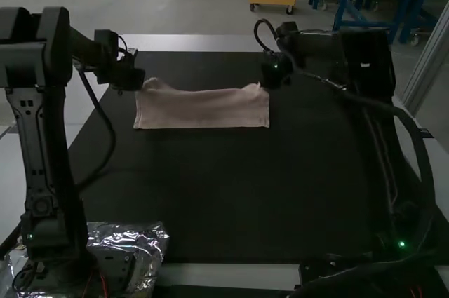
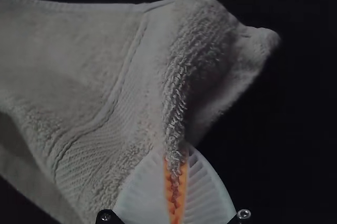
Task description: Fold the towel.
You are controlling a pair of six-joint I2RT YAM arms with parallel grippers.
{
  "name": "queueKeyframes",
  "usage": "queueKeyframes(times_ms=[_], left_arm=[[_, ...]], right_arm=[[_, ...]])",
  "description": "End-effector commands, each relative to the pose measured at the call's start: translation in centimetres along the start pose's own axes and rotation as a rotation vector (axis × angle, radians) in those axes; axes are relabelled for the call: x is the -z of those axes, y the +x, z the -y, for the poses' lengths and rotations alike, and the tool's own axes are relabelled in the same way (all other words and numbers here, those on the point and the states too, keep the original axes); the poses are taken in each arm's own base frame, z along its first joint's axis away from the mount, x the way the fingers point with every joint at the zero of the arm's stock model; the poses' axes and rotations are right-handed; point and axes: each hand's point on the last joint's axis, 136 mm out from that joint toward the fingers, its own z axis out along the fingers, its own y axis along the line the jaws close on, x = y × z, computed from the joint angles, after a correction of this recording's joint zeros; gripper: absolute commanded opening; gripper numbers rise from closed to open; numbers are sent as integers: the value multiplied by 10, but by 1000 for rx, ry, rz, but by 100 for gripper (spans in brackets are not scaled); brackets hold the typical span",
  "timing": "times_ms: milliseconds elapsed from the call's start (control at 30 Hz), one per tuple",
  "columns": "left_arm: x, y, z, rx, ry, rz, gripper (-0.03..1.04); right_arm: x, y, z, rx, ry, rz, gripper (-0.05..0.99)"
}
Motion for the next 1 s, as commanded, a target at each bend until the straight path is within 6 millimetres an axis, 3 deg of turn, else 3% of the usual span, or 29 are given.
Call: queueKeyframes(times_ms=[0,433,633,833,867,900,933,967], left_arm=[[16,-7,-5,-30,-24,30,2],[24,26,-3,-29,-45,29,2],[22,52,-8,-6,-52,-2,2],[21,78,-7,-12,-53,-28,4],[21,80,-7,-10,-51,-29,17],[21,81,-6,-10,-48,-29,41],[21,81,-7,-7,-49,-28,69],[22,82,-7,-6,-48,-28,89]], right_arm=[[35,-15,4,-11,3,63,-2],[30,26,5,-28,4,39,-2],[17,54,7,-42,4,13,-2],[9,65,8,-40,3,32,1],[9,64,10,-43,7,40,11],[11,62,9,-45,9,47,24],[13,58,9,-41,9,57,42],[15,56,8,-36,15,64,64]])
